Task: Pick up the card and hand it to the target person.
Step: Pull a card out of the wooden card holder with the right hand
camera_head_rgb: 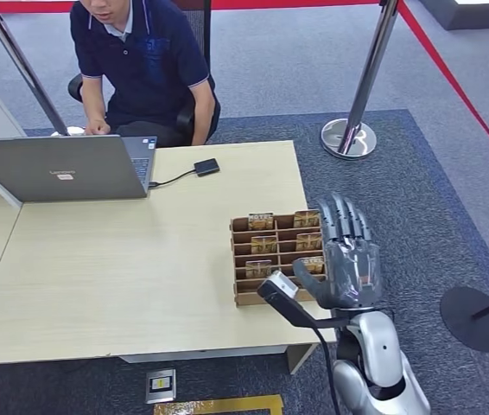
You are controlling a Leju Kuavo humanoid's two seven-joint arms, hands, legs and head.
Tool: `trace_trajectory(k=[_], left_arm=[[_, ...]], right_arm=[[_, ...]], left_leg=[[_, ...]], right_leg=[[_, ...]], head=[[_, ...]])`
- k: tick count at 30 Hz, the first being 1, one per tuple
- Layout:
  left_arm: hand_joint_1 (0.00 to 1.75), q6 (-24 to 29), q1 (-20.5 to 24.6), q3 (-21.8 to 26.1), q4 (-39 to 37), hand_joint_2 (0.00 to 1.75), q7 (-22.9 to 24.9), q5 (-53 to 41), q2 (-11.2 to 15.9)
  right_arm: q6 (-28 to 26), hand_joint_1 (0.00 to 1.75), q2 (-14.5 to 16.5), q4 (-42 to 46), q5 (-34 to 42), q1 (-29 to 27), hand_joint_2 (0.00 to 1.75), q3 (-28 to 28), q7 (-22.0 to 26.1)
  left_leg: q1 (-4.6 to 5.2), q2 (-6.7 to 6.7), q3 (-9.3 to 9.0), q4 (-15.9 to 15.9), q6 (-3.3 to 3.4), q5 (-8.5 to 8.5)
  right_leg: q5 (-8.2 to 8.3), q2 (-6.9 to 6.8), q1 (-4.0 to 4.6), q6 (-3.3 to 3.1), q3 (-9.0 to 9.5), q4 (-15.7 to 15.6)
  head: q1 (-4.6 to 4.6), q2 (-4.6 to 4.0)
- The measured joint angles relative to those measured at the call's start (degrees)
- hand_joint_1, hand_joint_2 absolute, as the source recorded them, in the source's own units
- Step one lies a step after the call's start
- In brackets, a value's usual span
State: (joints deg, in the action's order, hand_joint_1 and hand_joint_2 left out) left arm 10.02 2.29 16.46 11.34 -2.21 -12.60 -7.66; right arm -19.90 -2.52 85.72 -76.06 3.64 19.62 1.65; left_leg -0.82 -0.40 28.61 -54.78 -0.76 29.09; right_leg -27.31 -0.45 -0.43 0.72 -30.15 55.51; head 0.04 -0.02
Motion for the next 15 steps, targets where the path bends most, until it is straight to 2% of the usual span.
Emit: trace_trajectory(k=[3,7,8,10,11,12,15], left_arm=[[0.00,0.15,0.05,0.00,0.00,1.75,0.31,-0.88,0.01],[0.00,0.15,0.12,-0.01,0.00,1.75,0.46,-1.75,0.02],[0.00,0.15,0.13,-0.01,0.00,1.75,0.43,-1.86,0.04],[0.00,0.15,0.17,-0.01,0.00,1.75,0.36,-2.00,0.10],[0.00,0.14,0.18,-0.02,0.00,1.75,0.33,-2.06,0.15],[0.00,0.14,0.18,-0.02,0.00,1.75,0.29,-2.15,0.19],[0.00,0.05,0.20,-0.01,0.00,1.75,0.17,-2.50,0.30]], right_arm=[[-1.14,0.00,1.36,-2.75,4.59,1.33,1.75,0.11,1.17],[-0.53,0.04,2.87,-6.23,4.05,3.05,1.75,0.11,0.99],[-0.27,0.17,3.16,-7.00,3.48,3.37,1.75,0.11,0.78],[0.23,1.05,3.58,-8.28,2.20,3.83,1.75,0.11,0.43],[0.44,1.44,3.72,-8.76,1.69,3.97,1.75,0.11,0.38],[0.64,1.75,3.82,-9.15,1.17,4.04,1.75,0.11,0.29],[1.11,1.75,4.01,-9.91,-0.56,4.07,1.75,0.09,-0.14]], left_leg=[[0.00,0.00,0.00,0.00,0.00,0.00],[0.00,0.00,0.01,0.00,0.00,0.00],[0.00,0.00,0.01,0.00,0.00,0.00],[0.00,0.00,0.01,0.00,0.00,0.00],[0.00,0.00,0.00,0.00,0.00,0.00],[0.01,0.00,0.00,0.00,0.00,0.00],[0.01,0.00,0.00,0.00,0.00,0.00]], right_leg=[[0.00,0.00,0.00,0.00,-0.01,0.02],[-0.01,0.00,0.00,0.00,-0.01,0.01],[-0.01,0.00,0.00,0.00,-0.01,0.01],[0.00,0.00,0.00,0.00,-0.01,0.01],[0.00,0.00,0.00,0.00,-0.01,0.01],[0.00,0.00,0.00,0.00,-0.01,0.01],[0.00,0.00,0.00,0.00,-0.02,0.01]], head=[[0.01,0.00],[0.01,0.00],[0.02,0.00],[0.02,0.00],[0.02,0.00],[0.02,0.00],[0.01,0.00]])
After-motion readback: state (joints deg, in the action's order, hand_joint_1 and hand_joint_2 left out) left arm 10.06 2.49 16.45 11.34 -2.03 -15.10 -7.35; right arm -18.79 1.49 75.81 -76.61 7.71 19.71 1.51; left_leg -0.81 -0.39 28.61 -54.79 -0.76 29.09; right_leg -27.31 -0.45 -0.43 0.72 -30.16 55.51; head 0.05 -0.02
